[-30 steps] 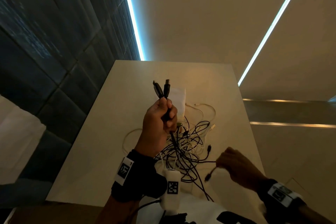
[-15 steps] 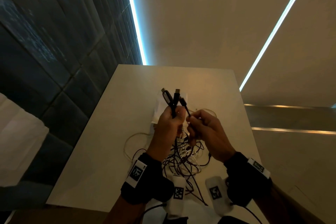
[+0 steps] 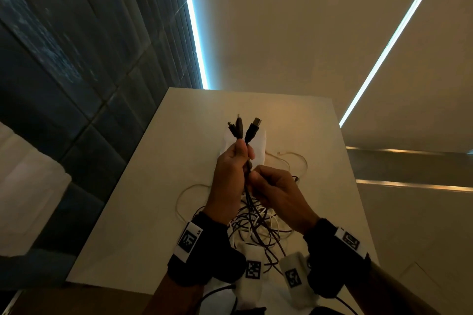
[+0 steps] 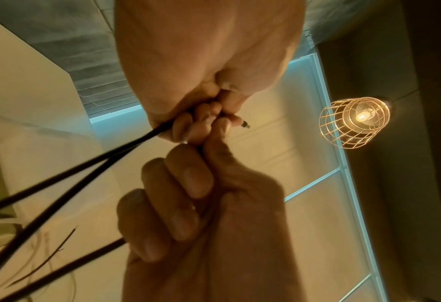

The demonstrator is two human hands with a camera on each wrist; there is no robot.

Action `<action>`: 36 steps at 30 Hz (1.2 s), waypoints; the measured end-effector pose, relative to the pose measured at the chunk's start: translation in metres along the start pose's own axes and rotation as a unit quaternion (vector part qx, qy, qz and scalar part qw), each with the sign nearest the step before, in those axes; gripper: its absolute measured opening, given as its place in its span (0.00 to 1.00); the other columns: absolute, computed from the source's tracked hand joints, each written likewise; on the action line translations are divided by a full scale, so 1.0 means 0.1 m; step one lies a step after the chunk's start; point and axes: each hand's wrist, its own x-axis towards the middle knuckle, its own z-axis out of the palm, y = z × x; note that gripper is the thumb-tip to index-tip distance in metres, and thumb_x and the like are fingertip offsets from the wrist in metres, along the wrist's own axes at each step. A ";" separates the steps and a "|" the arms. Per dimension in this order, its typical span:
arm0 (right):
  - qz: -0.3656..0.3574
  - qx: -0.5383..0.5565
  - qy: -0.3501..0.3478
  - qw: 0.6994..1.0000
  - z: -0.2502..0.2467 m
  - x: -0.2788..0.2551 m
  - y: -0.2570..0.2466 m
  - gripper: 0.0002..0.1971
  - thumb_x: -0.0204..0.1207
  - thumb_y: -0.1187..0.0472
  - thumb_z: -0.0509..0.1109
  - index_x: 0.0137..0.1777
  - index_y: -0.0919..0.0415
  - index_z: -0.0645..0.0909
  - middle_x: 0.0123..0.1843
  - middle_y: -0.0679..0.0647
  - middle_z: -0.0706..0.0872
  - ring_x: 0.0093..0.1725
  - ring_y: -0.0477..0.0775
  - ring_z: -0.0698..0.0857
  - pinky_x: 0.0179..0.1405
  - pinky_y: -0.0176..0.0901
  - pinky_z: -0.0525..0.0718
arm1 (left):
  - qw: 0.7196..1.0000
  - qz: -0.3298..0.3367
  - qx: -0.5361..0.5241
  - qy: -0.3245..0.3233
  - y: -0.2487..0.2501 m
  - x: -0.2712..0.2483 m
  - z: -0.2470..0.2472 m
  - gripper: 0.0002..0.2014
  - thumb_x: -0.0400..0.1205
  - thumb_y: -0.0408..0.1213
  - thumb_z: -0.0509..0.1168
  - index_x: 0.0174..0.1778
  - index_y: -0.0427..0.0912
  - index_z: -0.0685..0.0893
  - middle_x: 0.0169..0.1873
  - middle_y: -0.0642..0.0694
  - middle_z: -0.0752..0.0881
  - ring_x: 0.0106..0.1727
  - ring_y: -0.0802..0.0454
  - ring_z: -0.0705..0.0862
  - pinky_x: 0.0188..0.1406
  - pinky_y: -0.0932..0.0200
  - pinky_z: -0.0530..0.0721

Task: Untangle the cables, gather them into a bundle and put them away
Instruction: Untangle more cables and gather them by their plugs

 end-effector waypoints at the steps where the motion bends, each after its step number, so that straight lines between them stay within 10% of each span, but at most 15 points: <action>1: 0.002 0.004 -0.002 1.000 0.00 0.01 0.00 0.18 0.83 0.55 0.61 0.40 0.71 0.77 0.29 0.54 0.72 0.24 0.42 0.68 0.24 0.31 0.68 | 1.000 0.001 -0.010 0.002 0.01 0.00 -0.01 0.20 0.89 0.48 0.50 0.35 0.45 0.78 0.28 0.48 0.71 0.30 0.52 0.70 0.29 0.56 0.71; 4: 0.009 0.007 -0.010 1.000 -0.04 0.06 0.07 0.16 0.85 0.62 0.59 0.43 0.74 0.79 0.31 0.56 0.76 0.24 0.39 0.70 0.25 0.27 0.69 | 0.998 -0.016 -0.065 -0.011 0.02 0.00 -0.05 0.21 0.89 0.48 0.49 0.34 0.47 0.79 0.32 0.47 0.81 0.37 0.48 0.80 0.40 0.47 0.79; 8: 0.015 -0.025 -0.048 0.998 -0.09 0.14 0.29 0.14 0.85 0.60 0.62 0.39 0.66 0.80 0.32 0.54 0.75 0.30 0.46 0.71 0.32 0.34 0.70 | 0.987 -0.007 -0.162 -0.011 0.08 -0.03 -0.10 0.20 0.90 0.45 0.49 0.33 0.42 0.71 0.20 0.51 0.66 0.21 0.54 0.65 0.26 0.57 0.69; 18: 0.035 -0.139 -0.037 0.989 -0.06 0.24 0.94 0.18 0.84 0.61 0.62 0.31 0.45 0.78 0.30 0.42 0.77 0.31 0.44 0.73 0.36 0.40 0.73 | 0.975 0.042 -0.215 0.032 0.19 0.01 -0.41 0.20 0.90 0.43 0.48 0.32 0.43 0.69 0.20 0.53 0.62 0.19 0.58 0.55 0.21 0.59 0.52; 36: 0.051 -0.202 0.079 0.975 -0.22 0.39 1.00 0.13 0.79 0.62 0.70 0.32 0.55 0.84 0.29 0.48 0.83 0.30 0.40 0.79 0.35 0.38 0.77 | 0.983 0.013 -0.167 0.080 0.27 0.01 -0.56 0.20 0.90 0.44 0.49 0.32 0.44 0.71 0.19 0.52 0.64 0.18 0.58 0.56 0.14 0.66 0.57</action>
